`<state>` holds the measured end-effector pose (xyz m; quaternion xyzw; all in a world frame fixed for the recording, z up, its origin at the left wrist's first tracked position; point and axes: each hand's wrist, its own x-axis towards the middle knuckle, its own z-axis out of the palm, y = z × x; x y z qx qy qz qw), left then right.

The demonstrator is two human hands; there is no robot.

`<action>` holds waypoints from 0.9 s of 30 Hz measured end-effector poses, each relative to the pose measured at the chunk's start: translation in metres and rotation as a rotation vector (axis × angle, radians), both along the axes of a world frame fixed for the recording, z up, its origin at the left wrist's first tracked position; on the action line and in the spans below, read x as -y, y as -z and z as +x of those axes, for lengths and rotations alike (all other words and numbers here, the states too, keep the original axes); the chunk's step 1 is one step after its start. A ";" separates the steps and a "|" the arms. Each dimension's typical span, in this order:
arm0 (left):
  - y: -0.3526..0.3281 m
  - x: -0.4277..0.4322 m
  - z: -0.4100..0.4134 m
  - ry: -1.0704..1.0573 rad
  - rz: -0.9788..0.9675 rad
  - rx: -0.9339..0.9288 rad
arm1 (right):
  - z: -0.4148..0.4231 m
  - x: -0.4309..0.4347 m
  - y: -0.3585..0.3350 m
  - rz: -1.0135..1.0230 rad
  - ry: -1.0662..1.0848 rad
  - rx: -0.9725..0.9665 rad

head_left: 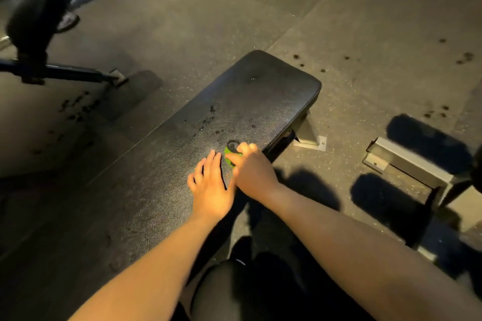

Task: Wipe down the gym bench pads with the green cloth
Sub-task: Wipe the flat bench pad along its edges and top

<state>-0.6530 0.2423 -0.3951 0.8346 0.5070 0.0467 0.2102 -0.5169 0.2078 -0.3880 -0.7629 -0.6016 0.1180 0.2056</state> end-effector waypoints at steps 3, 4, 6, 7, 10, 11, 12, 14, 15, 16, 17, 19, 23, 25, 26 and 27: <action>0.002 -0.001 0.000 0.018 0.025 -0.017 | 0.030 -0.007 0.004 0.064 0.110 0.067; 0.004 -0.002 -0.001 0.020 0.032 -0.009 | 0.044 -0.013 0.005 0.060 0.167 0.082; 0.005 -0.003 -0.002 0.025 0.037 -0.001 | 0.069 -0.024 0.001 -0.017 0.303 0.077; 0.006 -0.003 -0.001 0.027 0.039 -0.002 | 0.077 -0.029 -0.002 -0.067 0.371 0.053; 0.006 -0.003 0.000 0.025 0.051 -0.012 | 0.077 -0.041 -0.006 -0.135 0.474 0.028; 0.006 -0.002 0.000 0.025 0.045 -0.018 | 0.070 -0.042 -0.006 -0.130 0.460 0.033; 0.006 -0.002 0.000 0.026 0.042 -0.023 | 0.061 -0.042 -0.005 -0.110 0.414 0.024; 0.005 -0.003 0.000 0.032 0.043 -0.022 | 0.041 -0.039 -0.004 -0.067 0.246 -0.052; 0.005 -0.004 0.000 0.030 0.043 -0.018 | 0.029 -0.037 -0.004 -0.056 0.136 -0.086; 0.005 -0.004 0.000 0.026 0.042 -0.007 | 0.017 -0.034 -0.005 -0.049 0.028 -0.102; 0.005 -0.004 0.001 0.024 0.041 0.006 | 0.008 -0.030 -0.006 -0.042 -0.059 -0.103; 0.005 -0.004 0.000 0.029 0.031 0.022 | 0.002 -0.023 -0.007 -0.009 -0.137 -0.100; 0.008 -0.006 -0.005 0.061 0.042 0.017 | 0.033 -0.018 -0.005 0.114 -0.022 -0.050; 0.007 -0.005 -0.005 0.068 0.045 0.014 | 0.059 -0.022 -0.002 0.104 0.123 -0.040; 0.007 -0.005 -0.004 0.069 0.046 0.011 | 0.070 -0.025 -0.002 0.069 0.209 -0.046; 0.006 -0.006 -0.005 0.066 0.046 0.009 | 0.077 -0.030 -0.003 0.039 0.303 -0.067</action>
